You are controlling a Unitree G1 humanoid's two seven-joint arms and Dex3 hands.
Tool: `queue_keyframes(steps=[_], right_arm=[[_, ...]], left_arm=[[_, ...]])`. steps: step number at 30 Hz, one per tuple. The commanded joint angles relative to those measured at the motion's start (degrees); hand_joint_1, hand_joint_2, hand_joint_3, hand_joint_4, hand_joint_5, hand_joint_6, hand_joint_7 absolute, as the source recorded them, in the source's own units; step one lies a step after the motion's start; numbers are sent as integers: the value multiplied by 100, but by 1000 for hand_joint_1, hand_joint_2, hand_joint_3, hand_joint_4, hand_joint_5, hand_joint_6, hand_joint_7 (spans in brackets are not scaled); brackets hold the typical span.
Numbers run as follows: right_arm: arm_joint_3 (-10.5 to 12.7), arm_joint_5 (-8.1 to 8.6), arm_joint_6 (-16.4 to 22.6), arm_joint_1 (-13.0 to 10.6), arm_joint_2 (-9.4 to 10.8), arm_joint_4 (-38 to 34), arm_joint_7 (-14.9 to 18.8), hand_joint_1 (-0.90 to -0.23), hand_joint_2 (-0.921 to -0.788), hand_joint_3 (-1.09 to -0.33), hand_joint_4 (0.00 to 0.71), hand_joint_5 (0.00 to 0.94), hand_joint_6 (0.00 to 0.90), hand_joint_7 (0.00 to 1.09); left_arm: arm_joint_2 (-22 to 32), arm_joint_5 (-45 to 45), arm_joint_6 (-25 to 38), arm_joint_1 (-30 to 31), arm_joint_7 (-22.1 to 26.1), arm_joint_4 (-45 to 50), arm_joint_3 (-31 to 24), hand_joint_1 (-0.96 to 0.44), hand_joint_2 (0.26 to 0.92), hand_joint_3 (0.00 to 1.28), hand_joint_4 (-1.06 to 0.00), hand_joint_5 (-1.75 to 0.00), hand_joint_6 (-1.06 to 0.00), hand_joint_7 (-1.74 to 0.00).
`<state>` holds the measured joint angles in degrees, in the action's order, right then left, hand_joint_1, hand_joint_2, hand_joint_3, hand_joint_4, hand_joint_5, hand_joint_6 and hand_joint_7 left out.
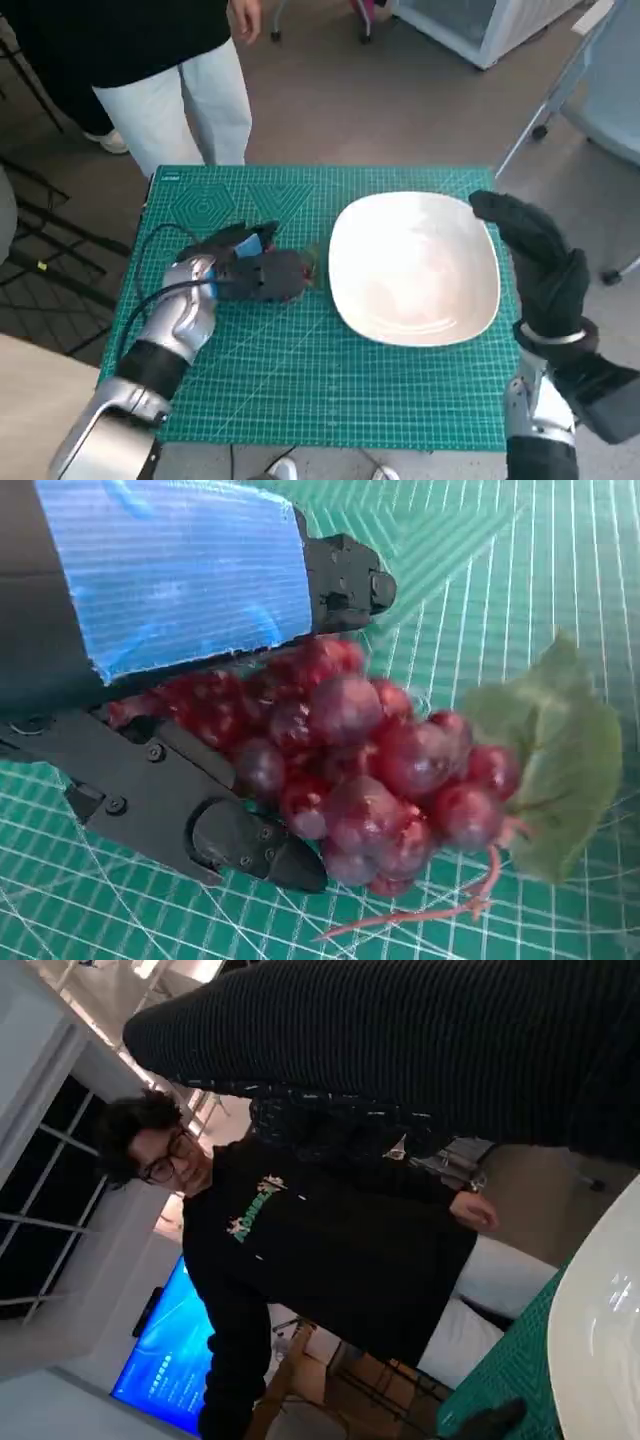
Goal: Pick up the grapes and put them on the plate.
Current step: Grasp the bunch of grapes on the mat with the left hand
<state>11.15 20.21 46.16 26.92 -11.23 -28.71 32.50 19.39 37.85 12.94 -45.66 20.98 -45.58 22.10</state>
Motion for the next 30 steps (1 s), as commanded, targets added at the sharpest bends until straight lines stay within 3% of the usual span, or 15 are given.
queue_keyframes(steps=[1,7,13,15,18,20,22,23,26,30], right_arm=[[-3,36,-83,-99,-28,-16,46,-597,-921,-690,186,0,8,367],[0,29,-93,-90,-36,-27,42,-597,-921,-690,183,0,8,367],[3,19,-104,-72,-45,-42,38,-596,-921,-690,181,0,7,366],[-3,7,-108,-77,-42,-25,27,-595,-921,-690,181,0,7,366],[-9,-6,-115,-81,-38,-7,18,-595,-921,-691,181,0,7,366],[-10,-8,-122,-77,-39,-7,19,-595,-921,-690,182,0,7,366],[-9,-4,-126,-71,-40,-16,24,-595,-921,-690,182,0,8,366],[-8,-2,-127,-68,-41,-21,26,-595,-921,-690,182,0,8,366],[-7,5,-131,-62,-41,-33,35,-595,-921,-690,182,0,8,366],[-6,11,-133,-52,-37,-55,42,-595,-921,-690,181,0,7,366]], left_arm=[[-104,-124,-246,-200,-41,-545,91,-476,713,0,1,1,-116,-3],[-158,-146,-610,-352,-169,-1090,184,-473,716,2,-13,-5,-152,-18],[-194,-175,-796,-414,-337,-1327,211,-416,714,1,-112,-19,-247,-38],[-212,-186,-827,-397,-485,-1340,207,-351,720,2,-232,-29,-329,-48],[-222,-150,-894,-323,-808,-1303,253,-212,749,10,-539,-136,-525,-88],[-213,-101,-947,-255,-1045,-1259,306,-51,800,14,-667,-450,-630,-247],[-199,-58,-986,-196,-1243,-1214,359,41,858,19,-745,-813,-672,-580],[-189,-41,-999,-168,-1320,-1185,383,27,874,22,-771,-911,-667,-741],[-149,0,-1026,-90,-1479,-1065,442,9,896,26,-804,-1003,-651,-989],[-114,33,-1004,-45,-1538,-939,497,2,910,26,-810,-1014,-629,-1143]])
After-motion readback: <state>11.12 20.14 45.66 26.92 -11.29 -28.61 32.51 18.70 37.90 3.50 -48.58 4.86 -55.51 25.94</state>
